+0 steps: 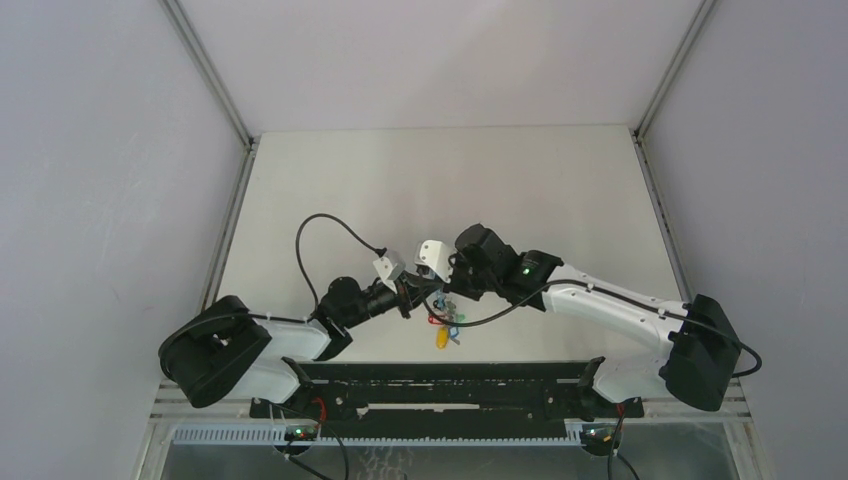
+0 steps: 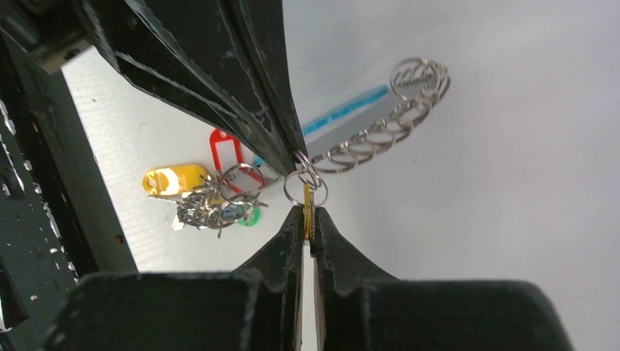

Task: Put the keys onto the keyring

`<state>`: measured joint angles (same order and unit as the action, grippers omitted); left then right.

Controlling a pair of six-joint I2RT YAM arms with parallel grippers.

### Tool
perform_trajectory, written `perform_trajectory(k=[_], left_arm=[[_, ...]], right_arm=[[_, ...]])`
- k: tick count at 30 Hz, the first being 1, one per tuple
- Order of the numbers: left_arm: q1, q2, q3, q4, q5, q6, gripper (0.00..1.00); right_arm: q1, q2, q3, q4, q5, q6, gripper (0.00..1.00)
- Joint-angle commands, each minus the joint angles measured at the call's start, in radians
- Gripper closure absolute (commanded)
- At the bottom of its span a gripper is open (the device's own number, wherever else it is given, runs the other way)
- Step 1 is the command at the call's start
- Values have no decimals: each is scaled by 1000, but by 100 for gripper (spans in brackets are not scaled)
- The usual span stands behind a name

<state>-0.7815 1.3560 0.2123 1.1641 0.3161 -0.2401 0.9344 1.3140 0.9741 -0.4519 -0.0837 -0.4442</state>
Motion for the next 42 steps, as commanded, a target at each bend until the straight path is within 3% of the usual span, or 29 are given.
perform_trajectory(k=[1,7,27,35,42], left_arm=[[-3,-29,18,55,-49,22,100],[-2,-15,-4,115,-100,-17,100],[-2,26,-43,236,-189,-86,100],[-2,34,-45,238,-172,-87,100],[-3,53,-34,237,-120,-88,76]], right_arm=[[-38,-30,24,-26,43,26,100],[-71,-44,-18,-36,39,53,100],[-27,131,22,-21,-92,85,100],[-24,65,31,-12,21,66,100],[-20,-11,53,-13,48,21,100]])
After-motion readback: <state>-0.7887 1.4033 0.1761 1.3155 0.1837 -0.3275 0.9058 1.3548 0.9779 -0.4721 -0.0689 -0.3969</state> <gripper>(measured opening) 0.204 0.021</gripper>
